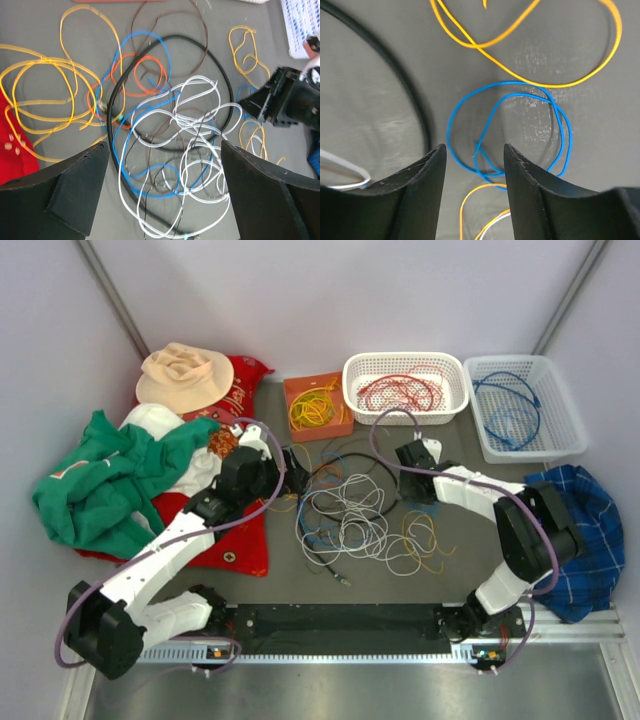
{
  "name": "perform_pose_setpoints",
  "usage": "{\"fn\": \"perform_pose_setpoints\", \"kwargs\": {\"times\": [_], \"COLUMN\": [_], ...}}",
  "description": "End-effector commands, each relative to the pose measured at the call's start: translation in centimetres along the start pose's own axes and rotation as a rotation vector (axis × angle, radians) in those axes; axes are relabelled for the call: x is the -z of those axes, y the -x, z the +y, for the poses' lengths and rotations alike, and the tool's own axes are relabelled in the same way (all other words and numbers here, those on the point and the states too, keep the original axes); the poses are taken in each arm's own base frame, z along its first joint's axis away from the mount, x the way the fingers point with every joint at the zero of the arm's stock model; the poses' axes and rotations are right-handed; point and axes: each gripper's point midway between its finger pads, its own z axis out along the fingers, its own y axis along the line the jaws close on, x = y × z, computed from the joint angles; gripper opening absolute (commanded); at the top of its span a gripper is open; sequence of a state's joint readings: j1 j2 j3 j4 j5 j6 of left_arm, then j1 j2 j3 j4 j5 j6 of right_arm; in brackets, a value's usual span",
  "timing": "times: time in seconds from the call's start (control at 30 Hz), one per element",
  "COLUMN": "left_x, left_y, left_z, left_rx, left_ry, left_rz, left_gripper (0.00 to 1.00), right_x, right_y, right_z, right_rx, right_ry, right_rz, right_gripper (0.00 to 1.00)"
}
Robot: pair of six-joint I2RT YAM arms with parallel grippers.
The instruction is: Untangle the cables
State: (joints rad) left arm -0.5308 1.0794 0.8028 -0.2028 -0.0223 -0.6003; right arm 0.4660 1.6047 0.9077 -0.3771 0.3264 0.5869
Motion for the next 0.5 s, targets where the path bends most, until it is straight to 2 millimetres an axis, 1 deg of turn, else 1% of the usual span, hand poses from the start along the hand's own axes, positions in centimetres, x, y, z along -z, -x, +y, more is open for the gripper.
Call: {"fn": "perform_pose_setpoints", "kwargs": {"times": [0.0, 0.1, 0.13, 0.2, 0.23, 0.27, 0.33, 0.37, 0.4, 0.43, 0.47], "left_x": [0.9, 1.2, 1.3, 1.4, 1.6, 1.6, 1.7, 1.8, 1.9, 2.1, 2.1], "left_y": [-1.0, -1.5, -1.5, -1.4, -1.4, -1.4, -1.1, -1.0, -0.7, -0.7, -0.6], "left_z": [0.3, 0.7, 0.7, 0.7, 0.6, 0.6, 0.4, 0.3, 0.1, -0.8, -1.1], "left_rx": [0.014, 0.016, 0.017, 0.022, 0.02, 0.023, 0.025, 0.025, 0.027, 0.029, 0.027], "left_ry": [-0.019, -0.012, -0.011, -0.013, -0.016, -0.016, -0.023, -0.025, -0.031, -0.075, -0.092], "left_rz": [0.001, 0.011, 0.012, 0.008, 0.005, 0.005, -0.005, -0.008, -0.016, -0.008, -0.007], "left_gripper": [0.97, 0.96, 0.95, 0.95, 0.95, 0.94, 0.94, 0.94, 0.94, 0.94, 0.94], "right_x": [-1.4, -2.0, -2.1, -2.4, -2.5, -2.5, -1.7, -1.0, 0.7, 2.2, 3.7], "right_y": [-0.2, -0.7, -0.8, -1.4, -1.6, -1.7, -1.5, -1.1, 0.0, 0.5, 1.3], "right_z": [0.0, -0.3, -0.3, -0.5, -0.6, -0.7, -0.9, -0.9, -0.7, -0.2, 0.4], "right_rx": [-0.04, -0.038, -0.035, -0.03, -0.028, -0.027, -0.031, -0.027, -0.036, -0.025, -0.021], "right_ry": [-0.004, -0.016, -0.015, -0.02, -0.021, -0.024, -0.017, -0.005, 0.021, 0.048, 0.081], "right_rz": [-0.012, -0.007, -0.007, 0.004, 0.01, 0.01, -0.007, -0.024, -0.068, -0.093, -0.122], "right_gripper": [0.46, 0.33, 0.24, 0.13, 0.0, 0.0, 0.0, 0.0, 0.0, 0.0, 0.0]}}
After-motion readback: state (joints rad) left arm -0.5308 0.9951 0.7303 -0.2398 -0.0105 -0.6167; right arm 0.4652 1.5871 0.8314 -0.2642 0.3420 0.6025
